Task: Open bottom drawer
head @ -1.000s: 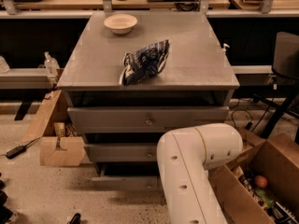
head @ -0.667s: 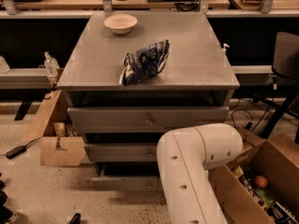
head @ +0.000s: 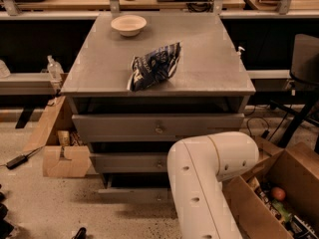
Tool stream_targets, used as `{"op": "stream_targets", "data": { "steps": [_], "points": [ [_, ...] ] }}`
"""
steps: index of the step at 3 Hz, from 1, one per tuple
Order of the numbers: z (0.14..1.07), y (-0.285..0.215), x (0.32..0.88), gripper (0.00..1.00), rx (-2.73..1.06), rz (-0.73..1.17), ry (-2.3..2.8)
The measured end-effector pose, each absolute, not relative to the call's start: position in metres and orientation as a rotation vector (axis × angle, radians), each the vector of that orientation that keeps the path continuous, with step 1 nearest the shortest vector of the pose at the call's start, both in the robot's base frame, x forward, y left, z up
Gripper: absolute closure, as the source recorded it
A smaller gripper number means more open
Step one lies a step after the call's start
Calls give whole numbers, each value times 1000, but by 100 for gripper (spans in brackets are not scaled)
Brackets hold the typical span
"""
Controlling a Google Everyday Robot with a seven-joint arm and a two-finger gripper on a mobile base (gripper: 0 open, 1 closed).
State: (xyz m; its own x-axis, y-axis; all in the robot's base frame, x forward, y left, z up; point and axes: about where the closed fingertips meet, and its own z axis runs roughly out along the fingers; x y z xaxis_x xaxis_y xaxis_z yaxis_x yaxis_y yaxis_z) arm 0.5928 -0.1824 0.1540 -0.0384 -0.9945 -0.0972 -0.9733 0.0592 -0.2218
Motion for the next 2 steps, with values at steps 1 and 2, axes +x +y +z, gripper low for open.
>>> {"op": "stream_targets", "data": {
  "steps": [1, 2],
  "points": [
    [153, -182, 592, 0, -2009, -136, 2111],
    [161, -189, 596, 0, -2015, -118, 2161]
  ]
}}
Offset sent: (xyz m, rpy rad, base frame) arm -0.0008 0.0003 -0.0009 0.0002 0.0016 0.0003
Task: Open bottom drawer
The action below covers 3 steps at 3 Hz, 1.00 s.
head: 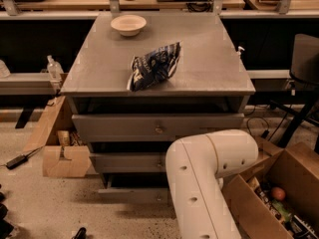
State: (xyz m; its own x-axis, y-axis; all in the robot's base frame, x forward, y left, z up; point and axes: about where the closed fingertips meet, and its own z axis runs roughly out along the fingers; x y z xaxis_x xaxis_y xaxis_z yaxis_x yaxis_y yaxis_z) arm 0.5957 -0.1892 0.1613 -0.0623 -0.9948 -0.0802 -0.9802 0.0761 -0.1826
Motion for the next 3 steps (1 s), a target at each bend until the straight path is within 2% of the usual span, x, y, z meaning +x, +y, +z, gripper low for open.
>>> {"op": "stream_targets", "data": {
  "steps": [2, 3],
  "points": [
    [159, -191, 588, 0, -2033, -90, 2179],
    [154, -178, 587, 19, -2073, -100, 2144]
  ]
}}
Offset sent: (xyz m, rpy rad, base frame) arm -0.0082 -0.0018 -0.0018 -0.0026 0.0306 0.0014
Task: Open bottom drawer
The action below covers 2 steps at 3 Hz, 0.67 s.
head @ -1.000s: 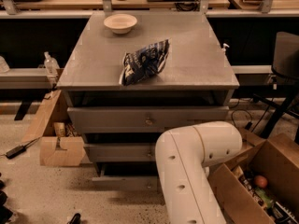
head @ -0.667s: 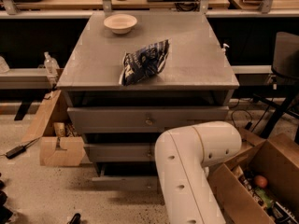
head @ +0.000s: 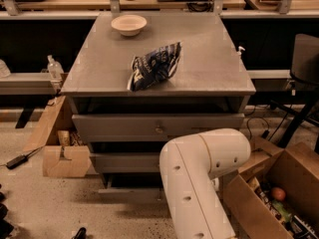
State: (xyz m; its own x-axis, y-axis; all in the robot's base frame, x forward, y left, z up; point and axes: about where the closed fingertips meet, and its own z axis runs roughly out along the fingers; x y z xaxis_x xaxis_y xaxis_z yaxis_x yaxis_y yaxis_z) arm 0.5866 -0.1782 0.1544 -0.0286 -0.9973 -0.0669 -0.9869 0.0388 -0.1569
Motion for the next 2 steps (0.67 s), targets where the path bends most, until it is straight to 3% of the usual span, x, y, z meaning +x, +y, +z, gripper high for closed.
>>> {"op": "stream_targets", "data": {
  "steps": [2],
  "points": [
    [155, -158, 562, 66, -2084, -155, 2192]
  ]
}}
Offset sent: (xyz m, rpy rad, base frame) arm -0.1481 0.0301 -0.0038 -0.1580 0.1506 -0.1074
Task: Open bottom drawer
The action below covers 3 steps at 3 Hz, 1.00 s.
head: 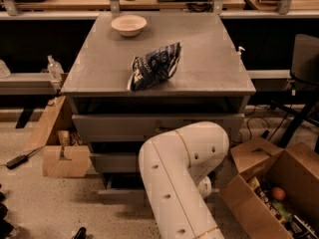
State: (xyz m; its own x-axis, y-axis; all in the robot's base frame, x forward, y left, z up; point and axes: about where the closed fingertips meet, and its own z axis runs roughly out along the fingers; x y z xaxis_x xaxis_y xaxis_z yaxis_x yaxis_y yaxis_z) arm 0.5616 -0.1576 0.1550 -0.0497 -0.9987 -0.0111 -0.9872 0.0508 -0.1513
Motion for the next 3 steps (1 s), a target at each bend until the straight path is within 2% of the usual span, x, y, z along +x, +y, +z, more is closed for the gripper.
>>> {"op": "stream_targets", "data": {
  "steps": [1, 2, 3],
  "points": [
    [155, -158, 556, 89, -2082, -150, 2206],
    [155, -158, 556, 100, -2082, -150, 2206],
    [154, -160, 547, 100, -2074, -143, 2232]
  ]
}}
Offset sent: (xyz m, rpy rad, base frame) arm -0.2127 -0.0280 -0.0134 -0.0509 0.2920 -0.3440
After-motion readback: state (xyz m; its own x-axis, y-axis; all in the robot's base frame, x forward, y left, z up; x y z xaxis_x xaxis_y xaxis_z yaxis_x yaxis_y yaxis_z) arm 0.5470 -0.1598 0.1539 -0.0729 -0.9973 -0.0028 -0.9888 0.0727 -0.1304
